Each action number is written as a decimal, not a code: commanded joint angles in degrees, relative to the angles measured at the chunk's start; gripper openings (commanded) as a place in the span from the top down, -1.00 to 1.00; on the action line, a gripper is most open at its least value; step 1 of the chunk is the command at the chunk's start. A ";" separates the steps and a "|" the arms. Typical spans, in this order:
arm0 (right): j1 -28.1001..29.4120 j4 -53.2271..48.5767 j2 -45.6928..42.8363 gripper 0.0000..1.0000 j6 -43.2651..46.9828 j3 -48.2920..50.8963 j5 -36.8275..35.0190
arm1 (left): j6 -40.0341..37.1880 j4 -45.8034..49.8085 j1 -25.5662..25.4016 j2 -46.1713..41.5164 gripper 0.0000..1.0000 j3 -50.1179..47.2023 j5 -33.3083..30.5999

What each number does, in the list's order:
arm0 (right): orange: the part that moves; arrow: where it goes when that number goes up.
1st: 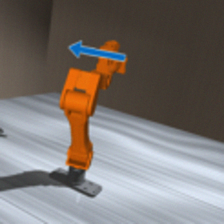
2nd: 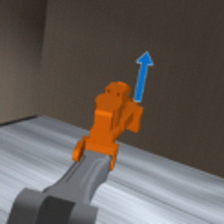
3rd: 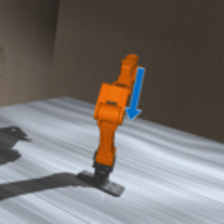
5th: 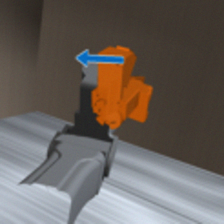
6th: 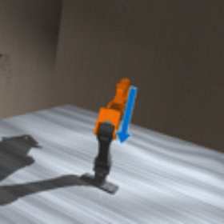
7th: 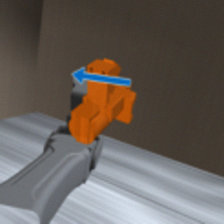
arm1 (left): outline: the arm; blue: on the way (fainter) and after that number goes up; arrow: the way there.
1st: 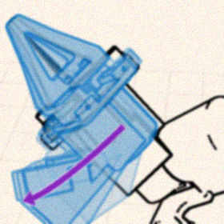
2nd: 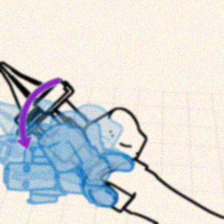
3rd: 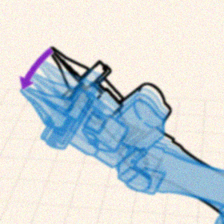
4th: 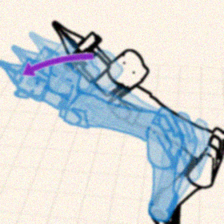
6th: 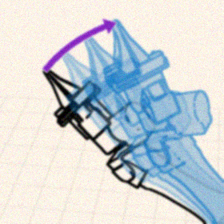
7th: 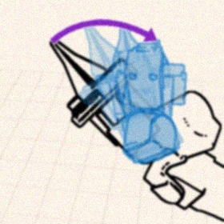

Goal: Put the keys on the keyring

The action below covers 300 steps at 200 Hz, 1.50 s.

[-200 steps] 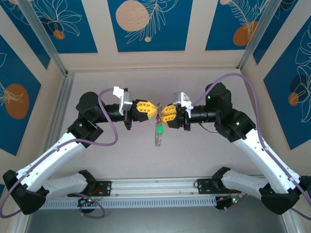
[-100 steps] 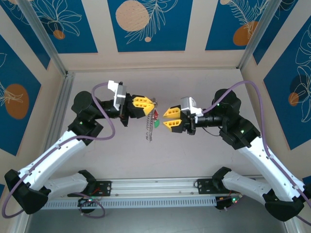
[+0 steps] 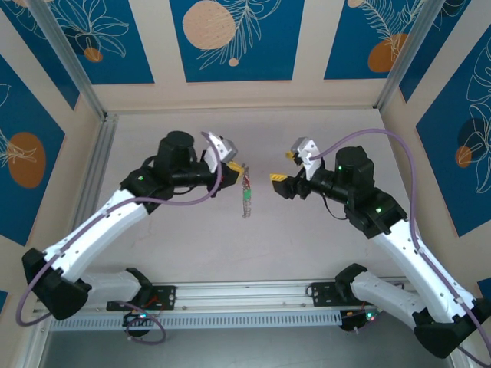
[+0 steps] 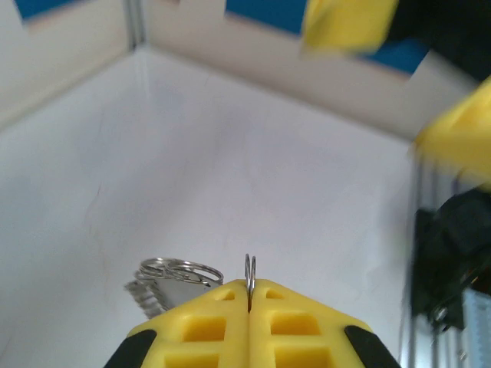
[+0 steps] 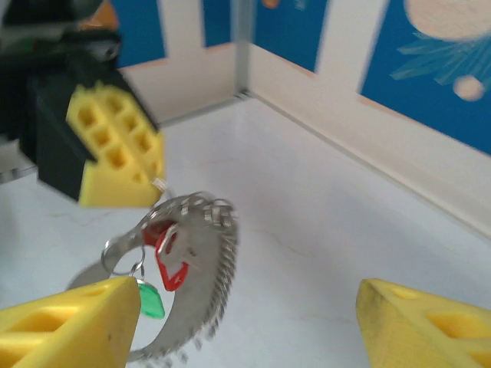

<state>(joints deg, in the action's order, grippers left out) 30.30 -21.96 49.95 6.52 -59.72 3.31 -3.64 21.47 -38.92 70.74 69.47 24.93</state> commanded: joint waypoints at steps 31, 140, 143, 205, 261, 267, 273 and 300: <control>-11.68 -0.12 -4.18 -0.61 -8.89 2.86 -5.84 | -6.58 7.12 -2.97 7.72 1.00 0.48 -8.85; -23.66 2.25 -6.01 -0.65 -15.48 5.91 1.41 | 0.13 -8.72 -9.05 35.37 1.00 8.14 -5.15; -23.70 2.27 -6.01 -0.65 -15.55 5.90 1.43 | 0.31 -8.82 -9.11 35.94 1.00 8.40 -5.02; -24.09 1.89 -5.14 -0.65 -16.43 5.51 2.09 | 6.06 -12.68 -11.62 43.76 0.77 10.43 -2.85; -24.22 -0.96 -4.65 -0.67 -17.75 6.64 2.49 | 7.11 -7.29 -11.54 34.53 0.27 8.26 -0.29; -24.24 -1.01 -4.74 -0.68 -17.94 7.02 2.49 | 6.86 -6.29 -11.45 32.42 0.24 7.04 -0.63; -24.28 -0.98 -4.69 -0.68 -18.14 7.45 2.75 | 6.60 -4.86 -11.25 30.32 0.21 6.01 -1.35; -24.30 -0.56 -4.52 -0.79 -19.89 9.51 3.87 | 4.37 3.62 -10.57 21.76 0.13 1.20 -6.02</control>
<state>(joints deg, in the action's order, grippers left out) 6.28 -21.93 45.34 -10.98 -52.27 5.21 2.57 16.38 -50.11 100.14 74.15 21.82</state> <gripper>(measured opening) 0.863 0.425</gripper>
